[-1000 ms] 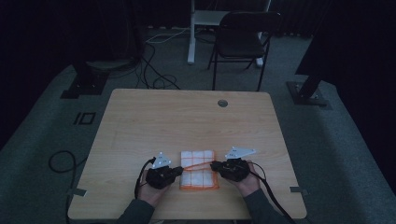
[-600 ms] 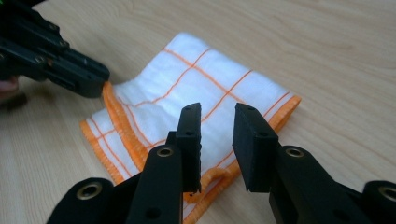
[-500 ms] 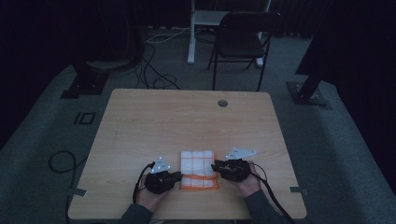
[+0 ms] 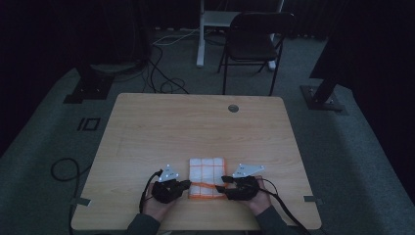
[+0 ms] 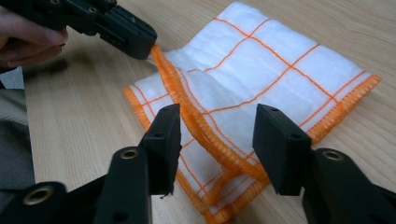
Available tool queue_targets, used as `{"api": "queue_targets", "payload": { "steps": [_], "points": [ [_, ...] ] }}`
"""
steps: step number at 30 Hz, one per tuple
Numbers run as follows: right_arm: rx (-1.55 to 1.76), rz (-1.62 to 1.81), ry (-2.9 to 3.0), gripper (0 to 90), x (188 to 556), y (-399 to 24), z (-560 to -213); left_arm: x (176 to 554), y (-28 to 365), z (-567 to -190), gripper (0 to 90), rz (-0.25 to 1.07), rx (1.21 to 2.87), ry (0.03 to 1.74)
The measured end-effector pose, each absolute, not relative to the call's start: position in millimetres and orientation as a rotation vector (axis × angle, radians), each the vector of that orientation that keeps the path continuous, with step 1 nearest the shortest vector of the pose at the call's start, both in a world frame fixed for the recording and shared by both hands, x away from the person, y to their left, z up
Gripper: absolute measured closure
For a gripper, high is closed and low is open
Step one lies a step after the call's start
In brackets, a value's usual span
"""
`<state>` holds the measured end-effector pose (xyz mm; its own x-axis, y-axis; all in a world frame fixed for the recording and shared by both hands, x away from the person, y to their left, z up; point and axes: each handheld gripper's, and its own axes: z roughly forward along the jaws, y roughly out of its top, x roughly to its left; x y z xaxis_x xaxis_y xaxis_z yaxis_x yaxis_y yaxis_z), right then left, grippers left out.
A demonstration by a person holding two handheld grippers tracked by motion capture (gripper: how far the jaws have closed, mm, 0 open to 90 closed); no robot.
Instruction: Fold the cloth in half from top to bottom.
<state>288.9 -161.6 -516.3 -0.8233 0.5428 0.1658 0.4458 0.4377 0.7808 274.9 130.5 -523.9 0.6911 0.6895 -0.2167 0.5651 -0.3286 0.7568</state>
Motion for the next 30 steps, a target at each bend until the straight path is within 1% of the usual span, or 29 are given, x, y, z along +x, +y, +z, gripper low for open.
{"api": "queue_targets", "payload": {
  "steps": [7,9,11,12,14,16,18,30],
  "points": [
    [0.852,1.298,2.569,47.8,289.9,-158.3,-520.2,278.6,131.9,-522.7,86.9,0.176,2.011,0.971],
    [0.852,1.271,2.581,49.0,291.6,-157.6,-522.6,279.2,132.0,-522.3,87.0,0.177,2.004,0.974],
    [0.855,1.252,2.582,54.8,292.9,-157.0,-524.1,279.4,132.1,-522.0,87.1,0.176,2.001,0.974],
    [0.845,1.251,2.581,62.2,293.2,-157.1,-524.0,279.6,132.2,-522.0,87.2,0.175,2.0,0.975],
    [0.837,1.251,2.59,73.0,294.3,-157.6,-523.7,279.5,132.4,-521.7,87.3,0.172,1.998,0.974],
    [0.842,1.258,2.586,81.7,294.9,-158.9,-523.3,278.7,132.5,-520.7,87.4,0.171,2.001,0.97],
    [0.833,1.264,2.585,85.7,294.1,-159.6,-521.7,277.7,132.3,-519.6,87.7,0.169,2.001,0.964],
    [0.76,1.332,2.568,86.5,281.0,-165.9,-506.1,261.6,134.1,-503.4,88.2,0.18,1.982,0.919]
  ]
}}
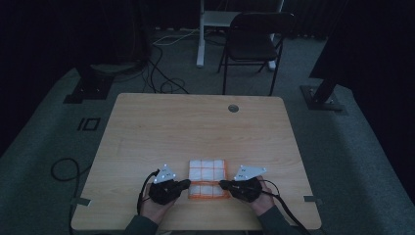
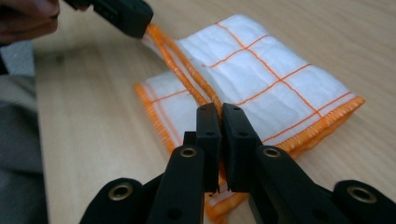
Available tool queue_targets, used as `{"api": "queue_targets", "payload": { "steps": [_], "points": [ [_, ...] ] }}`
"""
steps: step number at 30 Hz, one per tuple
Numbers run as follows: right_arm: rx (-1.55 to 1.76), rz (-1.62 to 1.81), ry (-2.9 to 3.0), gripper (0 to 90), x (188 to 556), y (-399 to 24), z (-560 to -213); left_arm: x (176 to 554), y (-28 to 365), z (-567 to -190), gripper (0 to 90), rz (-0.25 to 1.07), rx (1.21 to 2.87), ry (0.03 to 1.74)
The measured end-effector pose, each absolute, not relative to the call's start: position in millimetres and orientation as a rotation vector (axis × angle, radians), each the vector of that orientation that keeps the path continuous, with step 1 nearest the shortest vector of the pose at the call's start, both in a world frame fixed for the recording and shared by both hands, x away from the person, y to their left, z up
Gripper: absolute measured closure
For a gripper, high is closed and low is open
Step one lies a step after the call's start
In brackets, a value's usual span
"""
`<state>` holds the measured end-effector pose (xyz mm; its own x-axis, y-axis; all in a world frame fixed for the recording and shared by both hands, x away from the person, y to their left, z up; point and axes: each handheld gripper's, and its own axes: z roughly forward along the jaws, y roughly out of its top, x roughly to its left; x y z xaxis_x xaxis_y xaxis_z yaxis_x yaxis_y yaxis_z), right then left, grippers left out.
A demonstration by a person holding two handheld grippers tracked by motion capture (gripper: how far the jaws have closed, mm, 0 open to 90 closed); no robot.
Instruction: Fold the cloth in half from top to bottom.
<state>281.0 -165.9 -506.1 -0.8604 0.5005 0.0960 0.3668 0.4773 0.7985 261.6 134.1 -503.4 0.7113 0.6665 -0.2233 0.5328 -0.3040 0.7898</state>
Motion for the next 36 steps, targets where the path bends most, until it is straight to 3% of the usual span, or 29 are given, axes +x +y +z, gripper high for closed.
{"api": "queue_targets", "payload": {
  "steps": [3,8,12,36],
  "points": [
    [0.743,1.299,2.602,85.0,277.8,-165.6,-509.3,257.4,132.5,-507.6,88.0,0.161,2.005,0.916],
    [0.774,1.303,2.635,68.2,281.4,-170.2,-517.3,255.4,134.7,-516.0,73.3,0.121,1.982,0.917],
    [0.799,1.392,2.57,59.7,282.7,-178.3,-510.3,255.6,141.6,-509.6,69.4,0.144,1.939,0.917],
    [1.003,1.365,2.416,58.9,299.8,-209.9,-523.5,280.2,167.2,-527.0,65.9,0.28,1.916,1.023]
  ]
}}
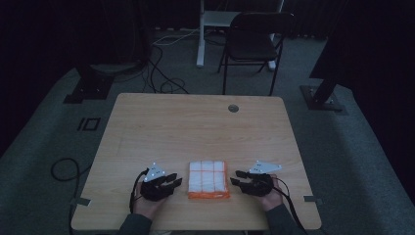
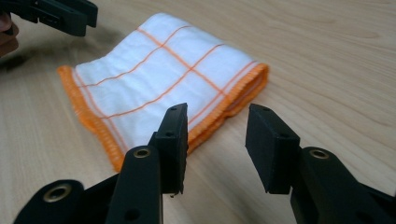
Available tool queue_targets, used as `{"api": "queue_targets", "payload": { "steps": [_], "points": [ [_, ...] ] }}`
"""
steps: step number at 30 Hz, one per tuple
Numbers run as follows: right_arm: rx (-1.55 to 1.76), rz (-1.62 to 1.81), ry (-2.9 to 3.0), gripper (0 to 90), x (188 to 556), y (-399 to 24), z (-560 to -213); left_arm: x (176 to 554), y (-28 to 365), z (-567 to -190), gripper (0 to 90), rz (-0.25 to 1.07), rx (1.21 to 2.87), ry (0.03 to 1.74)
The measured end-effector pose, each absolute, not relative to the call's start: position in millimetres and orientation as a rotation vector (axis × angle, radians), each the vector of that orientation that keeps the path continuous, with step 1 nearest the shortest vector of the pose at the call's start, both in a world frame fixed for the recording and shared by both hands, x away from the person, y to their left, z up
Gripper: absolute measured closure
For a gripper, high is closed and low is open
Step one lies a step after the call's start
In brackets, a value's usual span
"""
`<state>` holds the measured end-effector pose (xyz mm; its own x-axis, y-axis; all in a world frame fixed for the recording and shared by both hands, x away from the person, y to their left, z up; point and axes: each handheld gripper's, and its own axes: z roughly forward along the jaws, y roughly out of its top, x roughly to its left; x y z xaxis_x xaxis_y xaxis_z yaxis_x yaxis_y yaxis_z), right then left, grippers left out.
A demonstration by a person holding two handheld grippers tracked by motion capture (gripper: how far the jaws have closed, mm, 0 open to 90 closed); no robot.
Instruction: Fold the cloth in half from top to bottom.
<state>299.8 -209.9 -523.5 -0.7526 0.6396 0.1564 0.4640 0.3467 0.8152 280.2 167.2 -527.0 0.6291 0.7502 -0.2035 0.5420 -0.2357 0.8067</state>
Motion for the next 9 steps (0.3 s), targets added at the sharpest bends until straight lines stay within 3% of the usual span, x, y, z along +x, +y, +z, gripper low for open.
{"api": "queue_targets", "payload": {
  "steps": [9],
  "points": [
    [1.082,1.345,2.35,58.9,308.3,-224.5,-527.0,283.4,170.3,-528.3,65.6,0.31,1.911,1.037]
  ]
}}
